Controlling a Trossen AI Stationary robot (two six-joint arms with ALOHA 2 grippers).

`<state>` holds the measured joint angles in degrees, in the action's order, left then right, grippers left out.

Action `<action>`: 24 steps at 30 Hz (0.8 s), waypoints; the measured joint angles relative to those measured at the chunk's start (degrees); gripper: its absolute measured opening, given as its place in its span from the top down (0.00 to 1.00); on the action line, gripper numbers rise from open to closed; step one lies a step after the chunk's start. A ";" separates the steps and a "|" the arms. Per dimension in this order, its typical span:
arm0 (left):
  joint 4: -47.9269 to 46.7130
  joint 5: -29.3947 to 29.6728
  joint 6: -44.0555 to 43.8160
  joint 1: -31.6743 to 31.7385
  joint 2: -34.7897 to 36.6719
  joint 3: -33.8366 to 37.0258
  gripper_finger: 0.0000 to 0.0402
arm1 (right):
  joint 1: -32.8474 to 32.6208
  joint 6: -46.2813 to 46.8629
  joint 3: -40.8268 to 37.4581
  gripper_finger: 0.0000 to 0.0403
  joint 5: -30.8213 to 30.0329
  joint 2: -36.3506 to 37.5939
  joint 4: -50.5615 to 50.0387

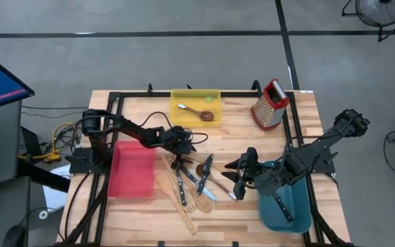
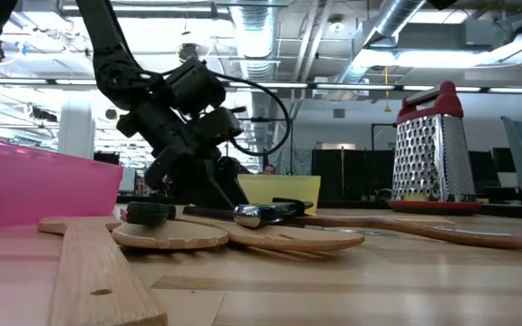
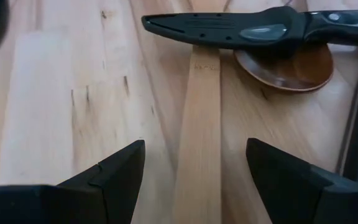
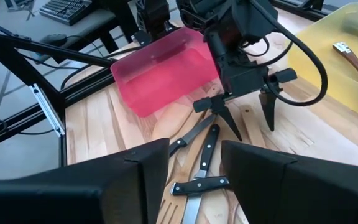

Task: Pick & Place Kitchen Items
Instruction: Put the brown spatula into the red bin

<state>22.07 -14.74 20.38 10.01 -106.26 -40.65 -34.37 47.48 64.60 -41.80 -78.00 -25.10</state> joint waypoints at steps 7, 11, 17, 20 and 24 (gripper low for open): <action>0.18 -1.08 0.22 0.05 -0.77 -0.04 0.38 | 0.00 0.04 0.00 0.62 0.85 0.00 -0.15; 0.12 -0.40 0.22 0.04 -0.83 -0.04 0.46 | 0.00 0.09 0.00 0.62 1.31 0.00 -0.16; 0.04 -0.10 0.23 0.04 -0.87 -0.04 0.62 | 0.00 0.09 0.00 0.62 1.33 0.00 -0.16; 0.07 0.16 0.24 0.04 -0.90 -0.04 0.70 | 0.00 0.09 0.00 0.62 1.33 0.00 -0.16; 0.06 0.36 0.42 0.03 -0.90 -0.02 0.79 | 0.00 0.09 0.00 0.63 1.33 0.00 -0.16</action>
<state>22.13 -14.37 20.80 10.04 -107.15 -40.66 -34.37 47.57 64.60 -40.47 -78.00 -25.26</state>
